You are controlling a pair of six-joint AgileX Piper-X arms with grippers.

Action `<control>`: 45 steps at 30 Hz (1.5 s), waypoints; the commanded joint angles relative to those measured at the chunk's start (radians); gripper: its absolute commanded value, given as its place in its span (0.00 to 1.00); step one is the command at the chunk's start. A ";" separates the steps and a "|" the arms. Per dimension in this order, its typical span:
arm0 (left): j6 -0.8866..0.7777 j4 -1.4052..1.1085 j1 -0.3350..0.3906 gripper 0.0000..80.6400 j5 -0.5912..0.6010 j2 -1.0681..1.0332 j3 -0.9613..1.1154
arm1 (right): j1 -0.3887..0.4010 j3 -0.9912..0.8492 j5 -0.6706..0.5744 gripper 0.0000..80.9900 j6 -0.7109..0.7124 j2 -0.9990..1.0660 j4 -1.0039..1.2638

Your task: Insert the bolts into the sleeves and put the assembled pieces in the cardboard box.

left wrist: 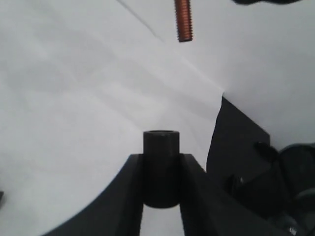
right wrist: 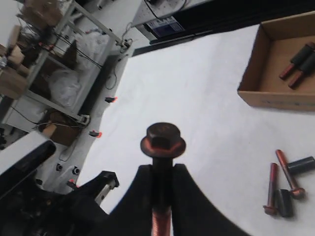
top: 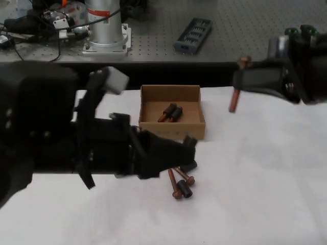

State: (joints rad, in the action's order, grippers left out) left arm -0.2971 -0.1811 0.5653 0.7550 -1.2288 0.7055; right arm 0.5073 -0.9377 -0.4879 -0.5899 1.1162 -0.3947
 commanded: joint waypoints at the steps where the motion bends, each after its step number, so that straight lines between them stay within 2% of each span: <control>1: -0.132 -0.223 -0.023 0.01 0.022 0.008 -0.052 | 0.007 -0.005 -0.027 0.02 -0.049 0.005 0.076; 11: -0.174 -0.304 -0.023 0.01 0.089 -0.008 -0.060 | 0.112 -0.005 -0.019 0.02 -0.085 0.041 0.155; 22: -0.228 -0.405 -0.023 0.01 0.095 -0.008 -0.060 | 0.112 -0.005 -0.019 0.02 -0.090 0.041 0.155; 45: -0.223 -0.398 -0.023 0.01 0.023 -0.008 -0.060 | 0.112 -0.005 -0.072 0.02 -0.089 0.029 0.155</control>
State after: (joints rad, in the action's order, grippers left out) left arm -0.5160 -0.5568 0.5427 0.8110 -1.2355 0.6403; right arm 0.6178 -0.9364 -0.5306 -0.6733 1.1576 -0.2491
